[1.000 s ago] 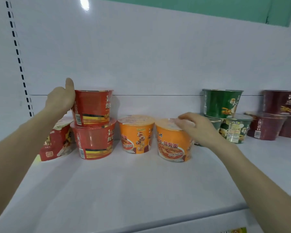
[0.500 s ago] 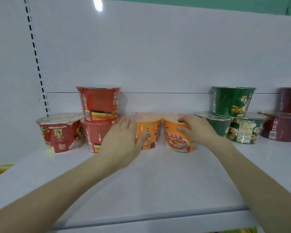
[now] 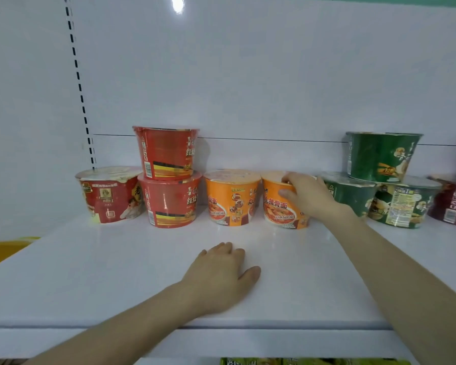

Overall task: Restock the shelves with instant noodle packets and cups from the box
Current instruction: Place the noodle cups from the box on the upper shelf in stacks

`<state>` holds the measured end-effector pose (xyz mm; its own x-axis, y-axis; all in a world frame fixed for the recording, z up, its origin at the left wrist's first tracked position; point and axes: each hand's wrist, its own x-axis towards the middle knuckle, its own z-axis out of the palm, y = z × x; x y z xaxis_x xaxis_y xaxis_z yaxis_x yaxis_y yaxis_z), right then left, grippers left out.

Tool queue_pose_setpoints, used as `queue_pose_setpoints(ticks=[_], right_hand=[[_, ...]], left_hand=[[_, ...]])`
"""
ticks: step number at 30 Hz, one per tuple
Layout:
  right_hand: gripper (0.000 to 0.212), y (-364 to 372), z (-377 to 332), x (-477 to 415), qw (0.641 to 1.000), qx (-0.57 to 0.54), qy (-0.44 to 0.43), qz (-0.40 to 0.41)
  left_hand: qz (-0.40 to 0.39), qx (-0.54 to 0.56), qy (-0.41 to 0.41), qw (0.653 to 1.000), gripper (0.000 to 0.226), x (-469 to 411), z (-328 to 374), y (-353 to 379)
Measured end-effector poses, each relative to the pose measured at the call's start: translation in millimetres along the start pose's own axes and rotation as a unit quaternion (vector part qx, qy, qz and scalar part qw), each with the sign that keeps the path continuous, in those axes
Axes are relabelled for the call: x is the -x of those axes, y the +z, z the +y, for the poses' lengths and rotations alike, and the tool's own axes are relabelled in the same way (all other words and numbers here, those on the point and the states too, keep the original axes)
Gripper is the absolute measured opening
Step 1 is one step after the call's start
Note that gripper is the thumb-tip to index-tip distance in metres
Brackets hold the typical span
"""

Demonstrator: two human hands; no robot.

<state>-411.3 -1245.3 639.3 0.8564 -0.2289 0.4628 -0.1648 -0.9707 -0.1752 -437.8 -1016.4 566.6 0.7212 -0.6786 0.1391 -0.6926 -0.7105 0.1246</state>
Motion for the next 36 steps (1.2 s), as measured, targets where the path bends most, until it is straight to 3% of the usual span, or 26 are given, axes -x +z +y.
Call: queue_pose_setpoints(ticks=[4,12,17,21,27,30,36], right_hand=[[0.029,1,-2,-2,1.0,-0.003,0.001,0.006],[0.036,5,-3,-4,1.0,0.019,0.004,0.011],[0.047,-6,-12,0,0.997,0.07,0.019,-0.028],[0.043,-19,-24,21,0.997,-0.021,0.002,0.068],[0.032,-53,-26,79,0.995,-0.043,0.016,0.094],[0.03,-70,-19,122,0.993,-0.046,0.03,0.108],[0.031,-87,3,227,0.99,-0.036,0.093,0.1]], left_hand=[[0.017,0.013,-0.001,1.0,0.054,-1,-1,3],[0.036,0.009,0.009,0.999,0.05,-3,-4,6],[0.057,0.024,0.026,0.998,0.049,-4,-5,6],[0.11,0.022,0.033,0.993,0.042,-2,-1,3],[0.277,-0.05,0.142,0.949,0.052,30,36,-12],[0.314,-0.021,0.217,0.924,0.047,58,70,-3],[0.296,0.011,0.286,0.911,0.034,123,138,29]])
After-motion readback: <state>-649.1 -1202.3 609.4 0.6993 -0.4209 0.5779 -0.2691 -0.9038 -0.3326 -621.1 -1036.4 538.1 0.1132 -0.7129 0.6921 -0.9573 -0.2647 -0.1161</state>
